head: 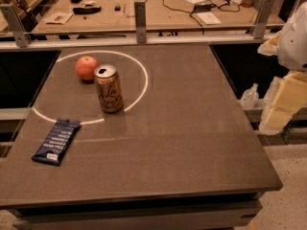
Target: Knock orange can over
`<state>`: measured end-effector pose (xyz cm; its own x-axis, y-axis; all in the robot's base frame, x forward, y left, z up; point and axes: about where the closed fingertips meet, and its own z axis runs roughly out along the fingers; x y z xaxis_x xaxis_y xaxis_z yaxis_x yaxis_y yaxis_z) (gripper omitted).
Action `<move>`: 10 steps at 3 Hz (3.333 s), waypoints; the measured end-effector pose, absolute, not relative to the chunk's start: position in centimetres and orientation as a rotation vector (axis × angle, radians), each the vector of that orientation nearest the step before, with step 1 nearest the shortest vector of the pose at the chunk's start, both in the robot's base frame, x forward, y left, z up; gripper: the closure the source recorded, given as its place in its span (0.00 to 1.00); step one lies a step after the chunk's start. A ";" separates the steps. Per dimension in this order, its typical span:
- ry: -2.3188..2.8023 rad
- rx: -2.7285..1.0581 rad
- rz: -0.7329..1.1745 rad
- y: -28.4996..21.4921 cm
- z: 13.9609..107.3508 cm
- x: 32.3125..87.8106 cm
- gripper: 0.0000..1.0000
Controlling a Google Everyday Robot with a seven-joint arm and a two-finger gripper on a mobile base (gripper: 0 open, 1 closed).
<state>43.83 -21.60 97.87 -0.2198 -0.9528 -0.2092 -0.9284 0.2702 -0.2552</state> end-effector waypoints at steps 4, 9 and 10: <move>2.182 -1.475 0.093 -21.8 98.9 44.4 0.00; 1.719 -1.185 0.575 -18.1 94.5 48.3 0.00; 1.652 -1.197 0.642 -16.4 92.7 49.3 0.00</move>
Offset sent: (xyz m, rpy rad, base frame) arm -0.0011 0.0001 0.0016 0.0608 0.0005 0.0149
